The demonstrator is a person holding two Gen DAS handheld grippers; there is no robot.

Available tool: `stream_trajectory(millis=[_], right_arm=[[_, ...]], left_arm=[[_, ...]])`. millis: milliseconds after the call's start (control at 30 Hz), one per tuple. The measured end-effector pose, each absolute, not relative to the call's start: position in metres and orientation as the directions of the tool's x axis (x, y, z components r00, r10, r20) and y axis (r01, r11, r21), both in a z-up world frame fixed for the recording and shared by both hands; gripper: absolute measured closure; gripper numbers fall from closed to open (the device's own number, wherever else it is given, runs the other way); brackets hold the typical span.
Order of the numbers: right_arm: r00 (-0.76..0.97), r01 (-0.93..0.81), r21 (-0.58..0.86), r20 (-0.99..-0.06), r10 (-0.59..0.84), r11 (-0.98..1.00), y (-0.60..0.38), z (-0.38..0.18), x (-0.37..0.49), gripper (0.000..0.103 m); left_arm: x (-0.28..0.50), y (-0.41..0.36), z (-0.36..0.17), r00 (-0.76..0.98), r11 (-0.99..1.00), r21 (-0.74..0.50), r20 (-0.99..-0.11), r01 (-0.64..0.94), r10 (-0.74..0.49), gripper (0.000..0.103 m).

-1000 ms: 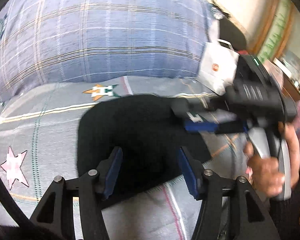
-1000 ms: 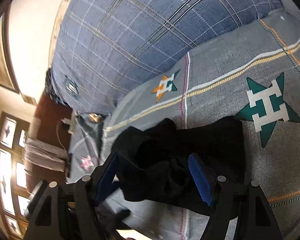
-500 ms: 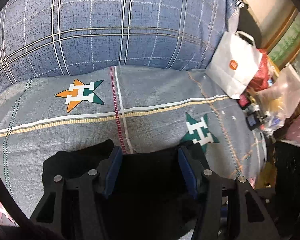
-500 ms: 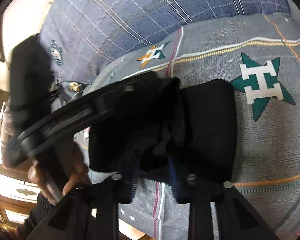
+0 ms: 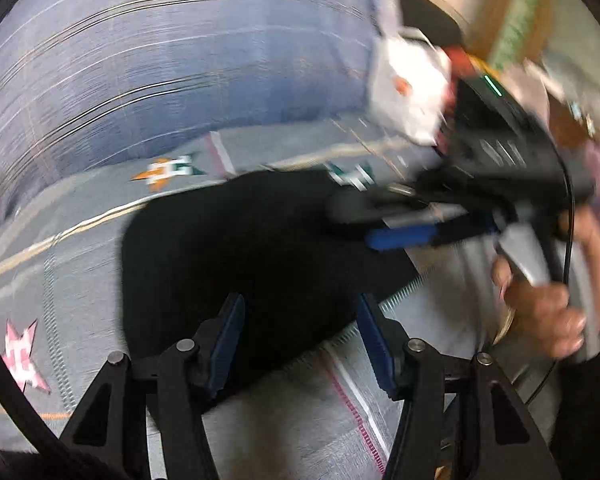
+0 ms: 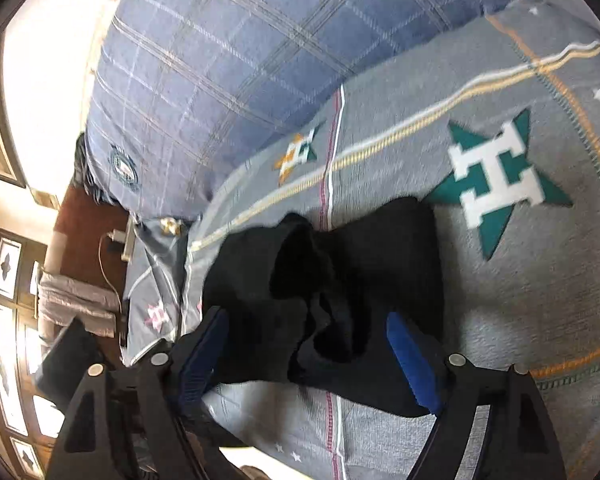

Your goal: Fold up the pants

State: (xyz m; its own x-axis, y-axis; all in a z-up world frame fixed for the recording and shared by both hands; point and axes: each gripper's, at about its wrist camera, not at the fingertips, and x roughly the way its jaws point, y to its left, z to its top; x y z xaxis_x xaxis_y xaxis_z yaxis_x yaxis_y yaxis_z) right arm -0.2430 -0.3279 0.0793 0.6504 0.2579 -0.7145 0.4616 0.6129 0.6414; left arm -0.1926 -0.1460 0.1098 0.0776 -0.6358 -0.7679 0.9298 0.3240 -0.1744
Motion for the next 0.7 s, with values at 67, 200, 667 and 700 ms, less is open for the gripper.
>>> stream_trajectory(millis=[67,200,667,700], right_arm=[[0.625,0.475,0.617,-0.739,0.252,0.627,-0.326,0.074,-0.237,0.028],[0.581,0.496,0.562,-0.781,0.228,0.661,-0.323,0.071,-0.235,0.089],[0.772,0.391,0.685,-0.607,0.186,0.615,-0.337,0.109,-0.283,0.083],[0.794,0.378,0.684,-0.587,0.162,0.624,-0.336,0.115,-0.285,0.050]], left_arm=[[-0.206,-0.165,0.099,0.116,0.306,-0.094,-0.790,0.947,-0.603,0.047],[-0.204,-0.175,0.096,0.156,0.327,-0.058,-0.791,0.943,-0.592,0.082],[-0.196,-0.169,0.096,0.031,0.304,-0.234,-0.745,0.923,-0.666,0.092],[-0.199,-0.166,0.097,0.036,0.304,-0.228,-0.744,0.925,-0.667,0.092]])
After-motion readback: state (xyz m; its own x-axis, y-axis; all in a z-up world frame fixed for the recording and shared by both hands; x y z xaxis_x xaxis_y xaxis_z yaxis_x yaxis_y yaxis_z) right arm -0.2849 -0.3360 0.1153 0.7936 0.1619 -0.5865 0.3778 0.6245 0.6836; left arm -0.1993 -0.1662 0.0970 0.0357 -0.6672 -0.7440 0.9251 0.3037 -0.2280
